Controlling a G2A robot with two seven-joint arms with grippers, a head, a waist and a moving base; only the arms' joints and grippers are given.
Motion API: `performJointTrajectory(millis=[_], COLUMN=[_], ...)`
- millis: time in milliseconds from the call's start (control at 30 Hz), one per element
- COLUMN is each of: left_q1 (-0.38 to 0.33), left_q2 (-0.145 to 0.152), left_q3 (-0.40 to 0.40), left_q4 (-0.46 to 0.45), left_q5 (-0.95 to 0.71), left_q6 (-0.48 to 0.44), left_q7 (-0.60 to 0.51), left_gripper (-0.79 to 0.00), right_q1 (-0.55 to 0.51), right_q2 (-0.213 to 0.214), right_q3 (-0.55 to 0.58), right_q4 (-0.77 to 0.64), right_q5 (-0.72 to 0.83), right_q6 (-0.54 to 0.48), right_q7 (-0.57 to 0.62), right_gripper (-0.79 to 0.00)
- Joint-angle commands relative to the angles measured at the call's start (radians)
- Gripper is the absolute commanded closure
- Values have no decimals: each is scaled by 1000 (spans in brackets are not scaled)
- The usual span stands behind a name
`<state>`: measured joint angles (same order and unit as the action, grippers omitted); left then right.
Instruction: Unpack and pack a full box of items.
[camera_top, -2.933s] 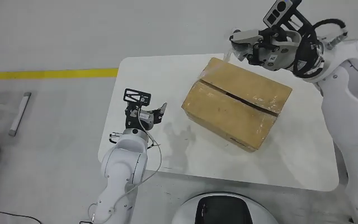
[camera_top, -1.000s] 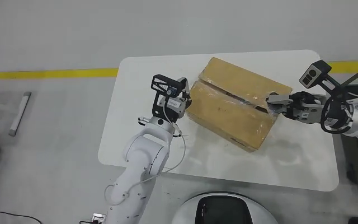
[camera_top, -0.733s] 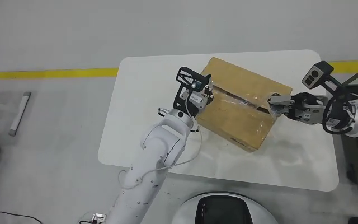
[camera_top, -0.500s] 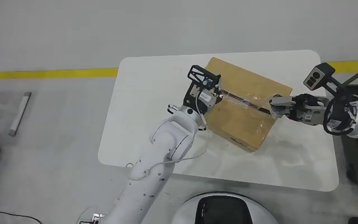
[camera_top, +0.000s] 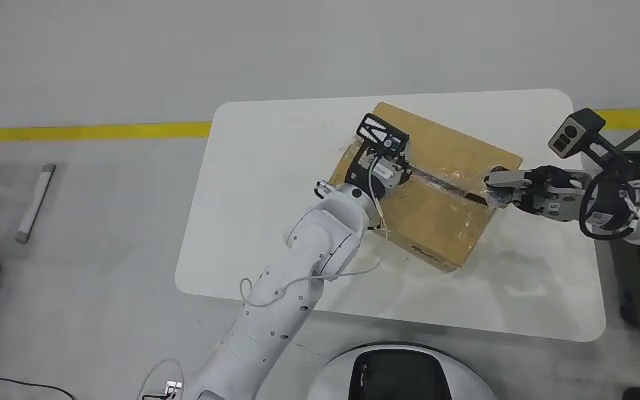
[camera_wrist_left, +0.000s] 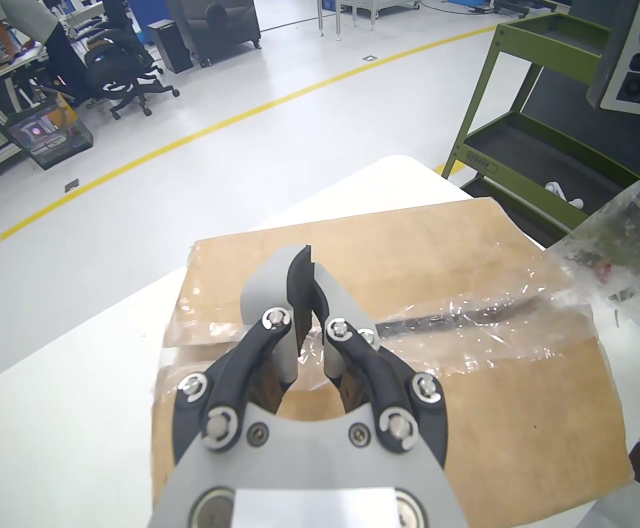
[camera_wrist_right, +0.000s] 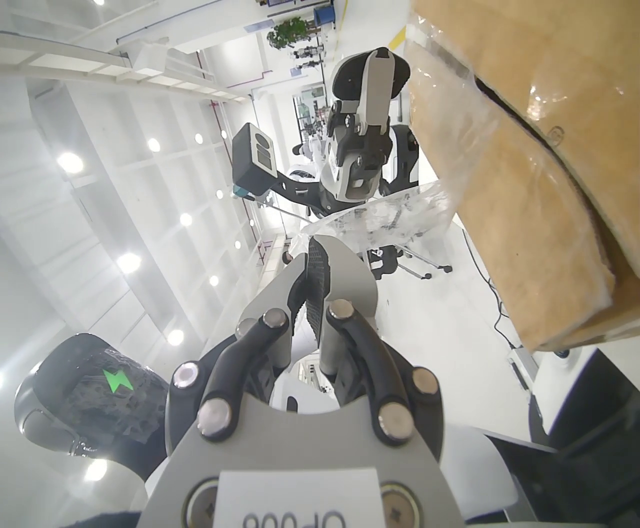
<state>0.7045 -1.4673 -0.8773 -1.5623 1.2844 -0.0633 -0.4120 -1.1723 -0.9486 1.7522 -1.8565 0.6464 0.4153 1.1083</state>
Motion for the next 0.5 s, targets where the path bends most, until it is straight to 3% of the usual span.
performJointTrajectory(millis=[0,467], left_q1=[3,21], left_q2=[0,-12], left_q3=[-10,4], left_q4=[-4,8], left_q5=[3,1], left_q6=[0,-55], left_q7=[0,-33], left_gripper=[0,0], right_q1=[3,-16], right_q2=[3,18], right_q3=[3,-11], right_q4=[-1,17], right_q5=[-4,-2], right_q6=[0,-7], right_q7=[2,6], right_gripper=[0,0])
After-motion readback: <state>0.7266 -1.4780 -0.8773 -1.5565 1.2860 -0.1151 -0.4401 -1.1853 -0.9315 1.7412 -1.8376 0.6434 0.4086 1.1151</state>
